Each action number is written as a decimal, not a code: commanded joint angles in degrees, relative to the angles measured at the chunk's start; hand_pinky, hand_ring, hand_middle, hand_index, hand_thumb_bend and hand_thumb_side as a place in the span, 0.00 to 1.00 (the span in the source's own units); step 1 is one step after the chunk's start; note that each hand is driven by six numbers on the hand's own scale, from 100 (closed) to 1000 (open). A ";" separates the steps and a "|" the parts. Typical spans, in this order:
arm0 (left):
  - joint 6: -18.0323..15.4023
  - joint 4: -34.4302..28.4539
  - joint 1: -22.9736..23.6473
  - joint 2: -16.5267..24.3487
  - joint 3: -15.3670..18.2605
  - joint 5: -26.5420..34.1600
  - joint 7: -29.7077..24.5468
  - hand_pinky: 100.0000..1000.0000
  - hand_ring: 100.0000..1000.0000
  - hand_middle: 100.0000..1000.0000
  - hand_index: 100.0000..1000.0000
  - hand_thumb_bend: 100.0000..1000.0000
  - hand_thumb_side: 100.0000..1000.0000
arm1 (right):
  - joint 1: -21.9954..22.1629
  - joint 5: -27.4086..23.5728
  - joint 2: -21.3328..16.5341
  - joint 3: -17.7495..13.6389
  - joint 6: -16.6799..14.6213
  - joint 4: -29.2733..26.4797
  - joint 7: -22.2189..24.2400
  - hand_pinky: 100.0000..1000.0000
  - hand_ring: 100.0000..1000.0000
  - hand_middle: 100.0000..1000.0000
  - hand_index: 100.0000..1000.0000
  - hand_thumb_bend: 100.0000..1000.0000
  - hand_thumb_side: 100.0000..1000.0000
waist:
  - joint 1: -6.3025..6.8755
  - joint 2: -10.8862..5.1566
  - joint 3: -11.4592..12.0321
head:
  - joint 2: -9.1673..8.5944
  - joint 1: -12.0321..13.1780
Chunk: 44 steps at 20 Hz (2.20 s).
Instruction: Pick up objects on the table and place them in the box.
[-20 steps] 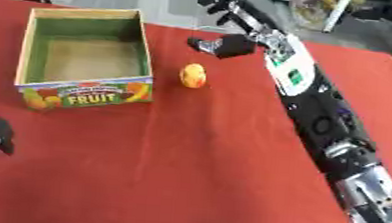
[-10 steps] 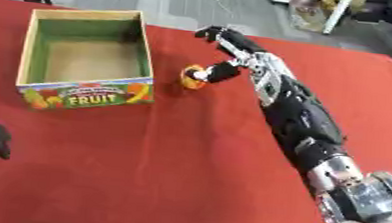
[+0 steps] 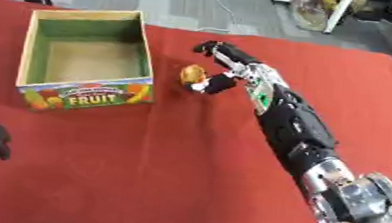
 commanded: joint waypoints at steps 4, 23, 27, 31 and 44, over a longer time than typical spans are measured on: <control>-0.14 -0.72 -0.57 0.40 -0.19 0.19 -0.16 0.45 0.42 0.44 0.46 0.06 0.28 | -0.53 2.47 -0.26 -0.37 0.38 0.30 -1.58 0.66 0.74 0.74 0.82 0.33 0.28 | 0.40 -0.66 0.02 | -0.25 -0.17; -0.01 -0.75 -0.39 0.42 -0.10 0.13 -0.09 0.45 0.42 0.43 0.46 0.06 0.28 | -1.44 -0.83 -1.38 0.32 2.71 -7.15 -13.18 0.40 0.30 0.17 0.29 0.00 0.00 | 0.38 -0.50 -0.26 | -0.40 0.27; 0.02 -0.70 -0.31 0.45 -0.23 0.11 -0.19 0.45 0.42 0.43 0.46 0.06 0.28 | -3.76 -5.16 -2.26 0.69 4.07 -10.88 -12.42 0.39 0.30 0.17 0.29 0.00 0.00 | 0.25 -0.69 -0.16 | -0.58 0.45; 0.03 -0.59 -0.43 0.46 -0.86 0.18 -0.79 0.45 0.42 0.43 0.46 0.06 0.28 | -6.33 -7.98 -1.38 1.47 4.49 -12.60 -11.05 0.40 0.30 0.17 0.29 0.00 0.00 | 0.08 -1.02 0.65 | -0.68 -0.39; -0.21 -0.16 -3.61 -0.24 -4.54 1.12 -4.59 0.45 0.42 0.43 0.46 0.05 0.28 | -8.69 -2.27 6.51 2.96 2.10 -9.44 -7.80 0.42 0.34 0.21 0.33 0.00 0.00 | -0.32 -1.15 7.28 | -1.86 -4.41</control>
